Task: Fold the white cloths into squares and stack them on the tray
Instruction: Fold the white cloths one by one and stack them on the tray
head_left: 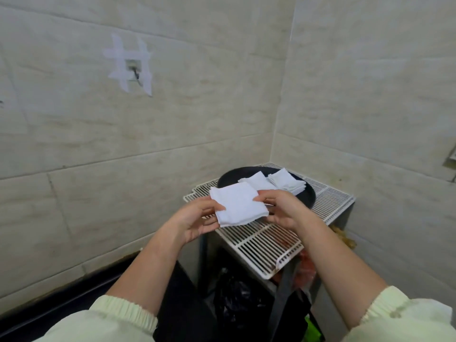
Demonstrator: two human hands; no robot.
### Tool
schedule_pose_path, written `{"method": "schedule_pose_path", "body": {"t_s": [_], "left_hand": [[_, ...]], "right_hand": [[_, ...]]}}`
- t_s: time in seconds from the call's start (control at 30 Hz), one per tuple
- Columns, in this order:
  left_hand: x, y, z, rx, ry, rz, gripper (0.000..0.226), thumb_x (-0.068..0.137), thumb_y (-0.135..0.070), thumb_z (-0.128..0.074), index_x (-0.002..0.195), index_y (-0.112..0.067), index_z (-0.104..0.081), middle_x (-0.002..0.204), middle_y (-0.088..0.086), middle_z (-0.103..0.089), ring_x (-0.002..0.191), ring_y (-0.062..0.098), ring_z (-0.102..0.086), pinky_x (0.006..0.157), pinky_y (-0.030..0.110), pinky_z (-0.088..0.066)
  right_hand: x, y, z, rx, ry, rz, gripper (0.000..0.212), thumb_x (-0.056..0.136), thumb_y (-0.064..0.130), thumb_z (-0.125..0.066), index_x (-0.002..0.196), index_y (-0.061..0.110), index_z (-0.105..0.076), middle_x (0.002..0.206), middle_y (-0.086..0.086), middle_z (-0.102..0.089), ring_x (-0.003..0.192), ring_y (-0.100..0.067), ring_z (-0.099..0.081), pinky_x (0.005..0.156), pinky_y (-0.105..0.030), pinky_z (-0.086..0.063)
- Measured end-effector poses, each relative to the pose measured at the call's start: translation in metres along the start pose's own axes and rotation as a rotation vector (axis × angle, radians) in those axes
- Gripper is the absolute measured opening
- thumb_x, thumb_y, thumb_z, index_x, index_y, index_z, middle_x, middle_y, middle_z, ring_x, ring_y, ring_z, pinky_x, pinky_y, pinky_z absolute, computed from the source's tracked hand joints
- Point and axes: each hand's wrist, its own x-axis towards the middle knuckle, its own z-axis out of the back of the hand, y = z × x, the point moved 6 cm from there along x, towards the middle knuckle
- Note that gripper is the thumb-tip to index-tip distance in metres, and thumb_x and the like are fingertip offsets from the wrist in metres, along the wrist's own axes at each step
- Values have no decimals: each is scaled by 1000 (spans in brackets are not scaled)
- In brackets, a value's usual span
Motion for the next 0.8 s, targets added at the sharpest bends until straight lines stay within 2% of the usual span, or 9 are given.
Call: {"method": "schedule_pose_path", "body": {"t_s": [0.13, 0.2, 0.27, 0.43, 0.57, 0.7, 0.8], "left_hand": [[54, -17, -43, -3, -18, -42, 19, 86, -4, -61, 91, -22, -63, 63, -6, -69, 49, 6, -62, 51, 18, -55], [80, -26, -64, -18, -36, -58, 8, 88, -14, -63, 93, -20, -62, 67, -4, -69, 52, 6, -63, 54, 20, -56], [107, -34, -87, 4, -55, -67, 3, 90, -17, -62, 93, -18, -61, 74, -1, -66, 56, 8, -63, 54, 22, -56], [176, -58, -138, 85, -109, -108, 8, 90, -3, -61, 94, -10, -60, 74, 3, -65, 57, 11, -65, 54, 23, -56], [218, -63, -159, 143, -187, -115, 21, 86, -2, -66, 107, 0, -64, 85, 11, -67, 66, 17, -65, 52, 22, -55], [249, -54, -176, 119, -232, -79, 13, 87, 3, -63, 100, 4, -63, 85, 16, -66, 67, 20, -65, 51, 25, -58], [267, -45, -177, 138, -272, -51, 10, 84, 6, -65, 95, 6, -63, 84, 17, -65, 64, 22, -66, 58, 28, -60]], "right_hand": [[46, 38, 46, -14, 37, 28, 16, 83, -2, -59, 90, 11, -66, 80, -3, -65, 72, -15, -62, 54, -23, -52], [68, 56, 71, -31, 50, 29, 16, 83, -2, -59, 85, 11, -68, 78, -3, -67, 72, -16, -63, 51, -22, -52], [90, 73, 98, -47, 48, 27, 15, 83, -1, -60, 86, 10, -68, 79, -4, -67, 71, -15, -63, 54, -23, -53], [148, 112, 162, -60, 27, 57, 15, 82, -1, -63, 94, 6, -67, 87, -7, -68, 74, -17, -63, 66, -29, -52], [183, 121, 195, -87, -33, 80, 18, 81, -2, -65, 98, 2, -68, 88, -11, -69, 74, -20, -65, 51, -26, -52], [221, 107, 221, -141, -91, 51, 19, 79, -2, -68, 98, 1, -70, 88, -12, -70, 80, -21, -65, 63, -30, -53], [242, 96, 230, -182, -93, 25, 23, 78, -4, -69, 101, -1, -69, 81, -11, -68, 67, -16, -64, 52, -24, -51]]}}
